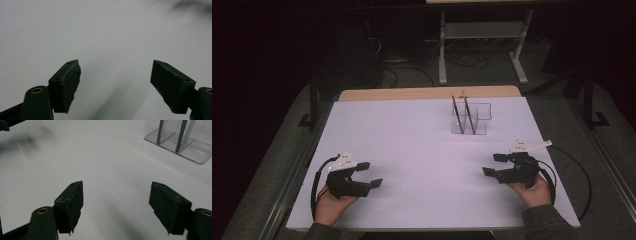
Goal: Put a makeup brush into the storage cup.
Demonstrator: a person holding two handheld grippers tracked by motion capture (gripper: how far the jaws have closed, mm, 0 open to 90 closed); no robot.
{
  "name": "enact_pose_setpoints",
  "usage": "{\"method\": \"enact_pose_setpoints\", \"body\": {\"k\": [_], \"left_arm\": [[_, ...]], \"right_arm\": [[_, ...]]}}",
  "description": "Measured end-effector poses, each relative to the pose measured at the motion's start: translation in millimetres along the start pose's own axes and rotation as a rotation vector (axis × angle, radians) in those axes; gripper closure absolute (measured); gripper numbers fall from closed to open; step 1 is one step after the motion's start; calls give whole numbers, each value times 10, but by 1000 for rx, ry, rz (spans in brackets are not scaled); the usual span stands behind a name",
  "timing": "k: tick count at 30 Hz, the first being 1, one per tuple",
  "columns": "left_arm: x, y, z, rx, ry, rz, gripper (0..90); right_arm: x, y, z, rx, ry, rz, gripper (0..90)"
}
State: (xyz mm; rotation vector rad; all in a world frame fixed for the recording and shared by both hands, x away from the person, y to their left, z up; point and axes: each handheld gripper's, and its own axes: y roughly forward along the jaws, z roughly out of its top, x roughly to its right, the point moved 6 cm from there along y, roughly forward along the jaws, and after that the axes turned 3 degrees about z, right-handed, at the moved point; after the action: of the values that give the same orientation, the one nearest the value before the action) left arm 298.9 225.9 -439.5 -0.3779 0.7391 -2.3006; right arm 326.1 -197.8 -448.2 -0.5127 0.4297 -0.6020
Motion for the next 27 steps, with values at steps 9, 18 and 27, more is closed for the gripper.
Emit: {"method": "enact_pose_setpoints", "body": {"k": [9,18,27], "left_arm": [[20,-5,-15,-5,2,-8,228],[59,15,-30,-15,11,-20,221],[96,32,-49,-21,15,-28,206]], "right_arm": [[-33,-12,-52,6,14,6,239],[-69,-31,-106,13,7,10,220],[-85,-53,-150,11,0,8,211]]}}
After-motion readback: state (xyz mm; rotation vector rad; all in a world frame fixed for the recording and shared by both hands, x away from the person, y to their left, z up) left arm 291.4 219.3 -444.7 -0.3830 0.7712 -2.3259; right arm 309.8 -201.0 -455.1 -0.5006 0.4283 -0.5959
